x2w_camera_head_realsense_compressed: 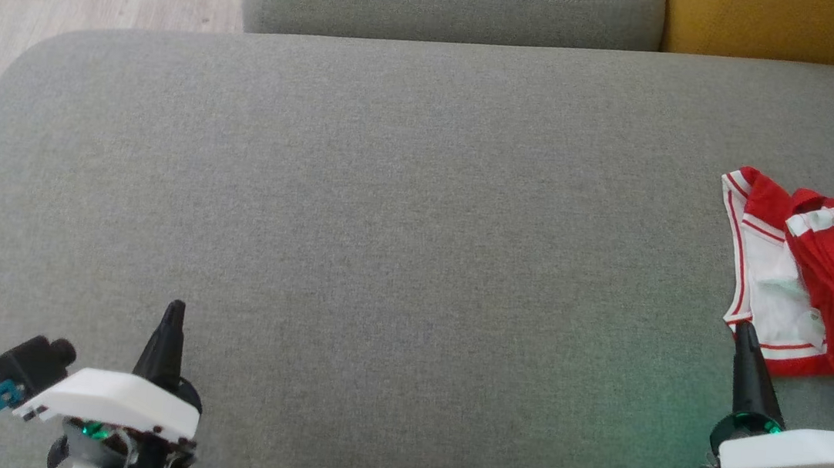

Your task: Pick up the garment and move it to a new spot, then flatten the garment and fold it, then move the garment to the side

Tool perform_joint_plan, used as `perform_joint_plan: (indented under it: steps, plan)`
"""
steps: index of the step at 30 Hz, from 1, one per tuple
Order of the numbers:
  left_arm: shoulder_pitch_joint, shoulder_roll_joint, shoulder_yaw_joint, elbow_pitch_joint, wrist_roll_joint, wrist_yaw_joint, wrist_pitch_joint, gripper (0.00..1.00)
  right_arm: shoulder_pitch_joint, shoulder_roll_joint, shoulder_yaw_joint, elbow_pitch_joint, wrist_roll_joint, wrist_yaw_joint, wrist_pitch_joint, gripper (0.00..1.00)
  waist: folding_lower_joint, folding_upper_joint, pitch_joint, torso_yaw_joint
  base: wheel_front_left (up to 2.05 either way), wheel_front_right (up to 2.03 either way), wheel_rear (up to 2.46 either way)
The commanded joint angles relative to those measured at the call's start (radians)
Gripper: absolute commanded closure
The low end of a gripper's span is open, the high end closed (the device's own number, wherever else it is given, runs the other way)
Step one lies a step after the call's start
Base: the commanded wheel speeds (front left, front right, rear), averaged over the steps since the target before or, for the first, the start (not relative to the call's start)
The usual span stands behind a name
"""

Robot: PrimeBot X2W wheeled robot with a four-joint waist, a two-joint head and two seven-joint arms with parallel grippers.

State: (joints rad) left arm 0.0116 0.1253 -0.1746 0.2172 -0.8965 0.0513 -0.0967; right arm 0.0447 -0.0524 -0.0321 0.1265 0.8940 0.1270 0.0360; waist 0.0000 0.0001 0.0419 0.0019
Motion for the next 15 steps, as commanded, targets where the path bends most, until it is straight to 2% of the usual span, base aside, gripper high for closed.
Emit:
perform_joint_plan:
  steps: [1,15]
  plan:
    - [-0.056,0.007,0.038,-0.028,-0.028,-0.013,0.005,1.0,-0.048,-0.023,0.007,-0.024,0.031,0.002,0.0,1.0,0.0,-0.0001,-0.001,0.0,0.0,0.0,0.0]
    - [-0.07,-0.004,0.084,-0.016,-0.193,-0.052,0.043,1.0,-0.071,-0.025,-0.003,0.007,0.195,0.002,0.01,1.0,0.0,-0.0001,-0.009,0.0,0.0,0.0,0.0]
